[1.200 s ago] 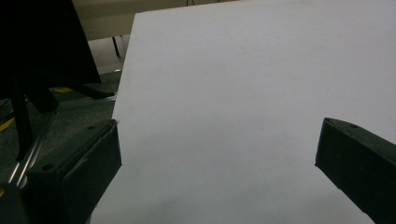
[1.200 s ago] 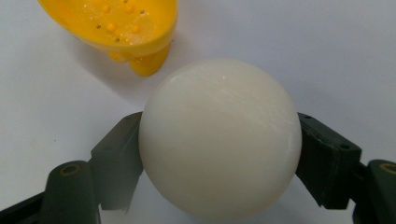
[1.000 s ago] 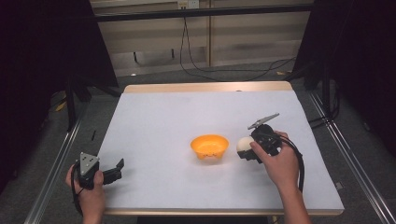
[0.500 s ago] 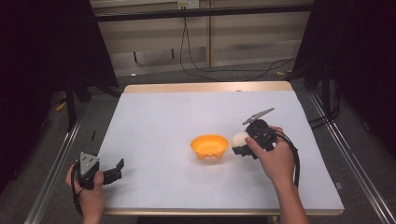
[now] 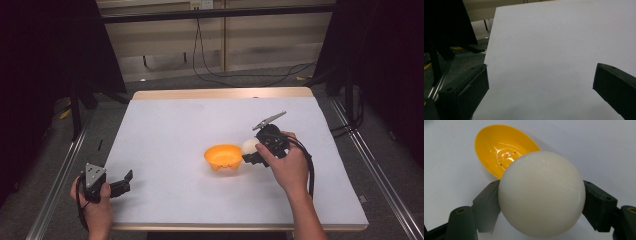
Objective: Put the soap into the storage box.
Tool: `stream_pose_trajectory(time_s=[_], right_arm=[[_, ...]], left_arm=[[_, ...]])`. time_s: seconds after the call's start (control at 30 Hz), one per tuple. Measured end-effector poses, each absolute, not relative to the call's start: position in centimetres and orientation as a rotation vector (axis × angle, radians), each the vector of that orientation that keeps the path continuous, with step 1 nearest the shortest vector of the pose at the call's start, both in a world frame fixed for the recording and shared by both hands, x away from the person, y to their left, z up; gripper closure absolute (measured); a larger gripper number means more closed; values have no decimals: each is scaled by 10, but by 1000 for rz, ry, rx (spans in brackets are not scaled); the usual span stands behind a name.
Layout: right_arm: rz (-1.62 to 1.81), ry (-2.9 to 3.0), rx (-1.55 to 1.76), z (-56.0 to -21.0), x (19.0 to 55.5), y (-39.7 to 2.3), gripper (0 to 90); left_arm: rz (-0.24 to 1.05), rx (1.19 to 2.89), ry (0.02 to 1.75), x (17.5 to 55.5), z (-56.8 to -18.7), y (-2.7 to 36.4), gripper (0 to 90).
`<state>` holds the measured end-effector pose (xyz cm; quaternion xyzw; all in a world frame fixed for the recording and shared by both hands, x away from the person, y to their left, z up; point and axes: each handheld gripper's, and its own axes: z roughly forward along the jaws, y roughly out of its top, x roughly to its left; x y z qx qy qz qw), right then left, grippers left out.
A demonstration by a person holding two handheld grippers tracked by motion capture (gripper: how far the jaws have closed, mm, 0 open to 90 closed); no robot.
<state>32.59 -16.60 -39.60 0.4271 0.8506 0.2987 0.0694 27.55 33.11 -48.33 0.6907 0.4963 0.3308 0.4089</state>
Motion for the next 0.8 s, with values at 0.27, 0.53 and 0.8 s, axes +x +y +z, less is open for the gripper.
stream_pose_trajectory(time_s=[0.27, 0.53, 0.8], right_arm=[[899, 2575, 1262, -395, 330, -155, 239], [897, 2595, 1240, -395, 334, -143, 239], [893, 2612, 1210, -395, 339, -134, 239]], left_arm=[[831, 1738, 1252, 276, -483, 331, 0], [828, 1738, 1251, 276, -483, 331, 0], [828, 1737, 1251, 276, -483, 331, 0]])
